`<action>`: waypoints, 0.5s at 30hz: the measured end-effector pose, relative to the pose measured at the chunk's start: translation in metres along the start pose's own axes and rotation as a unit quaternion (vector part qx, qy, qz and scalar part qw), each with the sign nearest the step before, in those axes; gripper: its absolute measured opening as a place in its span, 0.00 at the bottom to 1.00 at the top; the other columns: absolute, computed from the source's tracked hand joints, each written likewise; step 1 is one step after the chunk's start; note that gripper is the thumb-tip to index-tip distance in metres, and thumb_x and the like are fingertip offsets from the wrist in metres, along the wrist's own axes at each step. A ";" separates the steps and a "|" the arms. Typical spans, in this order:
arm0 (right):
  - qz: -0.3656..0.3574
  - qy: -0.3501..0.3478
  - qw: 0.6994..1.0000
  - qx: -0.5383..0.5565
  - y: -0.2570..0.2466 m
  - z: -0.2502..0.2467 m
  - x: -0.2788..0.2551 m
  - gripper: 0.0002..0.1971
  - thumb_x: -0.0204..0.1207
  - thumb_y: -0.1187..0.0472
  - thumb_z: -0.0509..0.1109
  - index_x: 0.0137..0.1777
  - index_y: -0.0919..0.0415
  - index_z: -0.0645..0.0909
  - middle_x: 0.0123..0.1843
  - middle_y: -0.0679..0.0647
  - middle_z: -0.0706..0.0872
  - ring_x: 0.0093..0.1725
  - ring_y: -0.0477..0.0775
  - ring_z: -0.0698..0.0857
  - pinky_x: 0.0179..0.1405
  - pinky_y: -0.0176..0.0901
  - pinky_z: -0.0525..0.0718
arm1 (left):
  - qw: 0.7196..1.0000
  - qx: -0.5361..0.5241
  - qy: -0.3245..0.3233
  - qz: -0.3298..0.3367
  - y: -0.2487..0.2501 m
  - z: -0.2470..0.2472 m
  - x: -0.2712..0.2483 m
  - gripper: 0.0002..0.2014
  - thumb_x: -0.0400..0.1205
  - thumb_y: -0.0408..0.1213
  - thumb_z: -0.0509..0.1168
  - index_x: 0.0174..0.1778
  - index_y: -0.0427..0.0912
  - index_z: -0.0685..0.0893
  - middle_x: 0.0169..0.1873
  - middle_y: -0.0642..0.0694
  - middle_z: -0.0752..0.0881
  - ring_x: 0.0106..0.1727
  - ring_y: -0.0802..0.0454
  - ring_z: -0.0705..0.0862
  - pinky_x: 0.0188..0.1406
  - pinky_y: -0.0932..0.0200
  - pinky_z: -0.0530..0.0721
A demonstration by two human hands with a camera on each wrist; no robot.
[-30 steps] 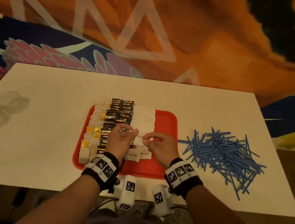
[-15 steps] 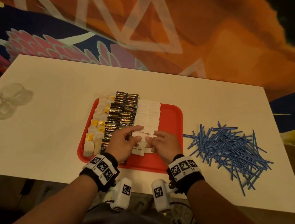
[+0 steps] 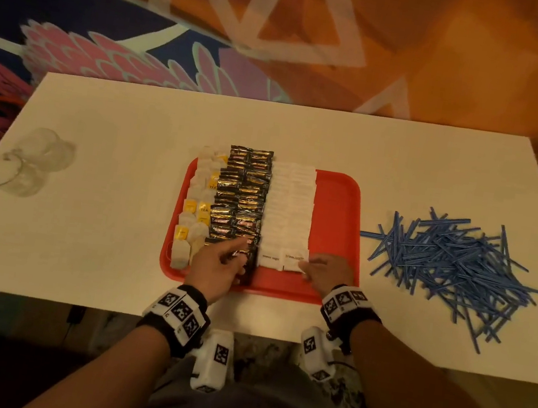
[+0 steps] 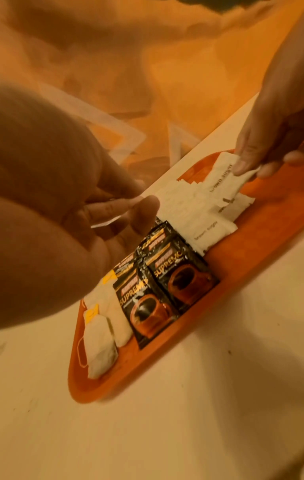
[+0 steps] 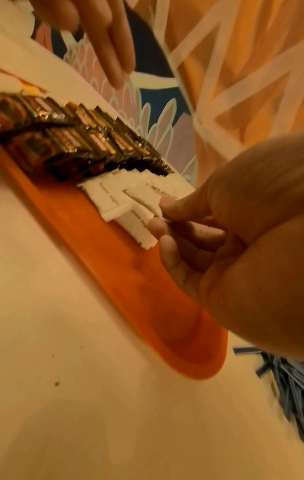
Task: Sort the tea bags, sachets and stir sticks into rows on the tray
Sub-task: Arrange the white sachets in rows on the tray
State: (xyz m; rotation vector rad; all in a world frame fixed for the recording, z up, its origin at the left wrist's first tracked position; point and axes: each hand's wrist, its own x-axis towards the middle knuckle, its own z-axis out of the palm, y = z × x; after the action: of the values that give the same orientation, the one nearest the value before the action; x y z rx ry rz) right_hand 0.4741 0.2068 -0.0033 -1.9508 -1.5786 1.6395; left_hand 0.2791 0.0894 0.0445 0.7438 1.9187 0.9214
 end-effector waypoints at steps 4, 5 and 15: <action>0.019 0.035 0.999 -0.033 0.002 0.013 0.009 0.10 0.73 0.55 0.78 0.52 0.54 0.86 0.43 0.47 0.89 0.45 0.46 0.87 0.50 0.39 0.85 | 1.000 0.000 0.001 -0.007 -0.010 -0.011 -0.002 0.17 0.84 0.30 0.68 0.68 0.50 0.85 0.56 0.55 0.88 0.43 0.51 0.90 0.44 0.52 0.91; 0.022 0.041 0.997 -0.068 0.002 0.016 0.011 0.09 0.73 0.54 0.78 0.50 0.53 0.85 0.44 0.46 0.86 0.47 0.47 0.85 0.50 0.39 0.83 | 1.000 -0.002 0.003 -0.009 -0.012 -0.014 -0.002 0.17 0.84 0.30 0.67 0.67 0.50 0.85 0.57 0.55 0.88 0.43 0.51 0.90 0.44 0.54 0.90; -0.042 0.108 0.986 -0.124 0.003 0.028 0.009 0.13 0.73 0.60 0.78 0.48 0.55 0.75 0.46 0.51 0.80 0.41 0.48 0.79 0.33 0.36 0.72 | 0.998 -0.043 0.011 -0.038 -0.017 -0.022 0.005 0.17 0.85 0.29 0.67 0.68 0.48 0.84 0.56 0.56 0.87 0.43 0.52 0.89 0.41 0.56 0.89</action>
State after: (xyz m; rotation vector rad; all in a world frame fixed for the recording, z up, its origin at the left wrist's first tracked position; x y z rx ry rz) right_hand 0.4524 0.1987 -0.0217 -2.0616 -1.8195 1.2016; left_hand 0.2549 0.0768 0.0368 0.6081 1.8998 0.9627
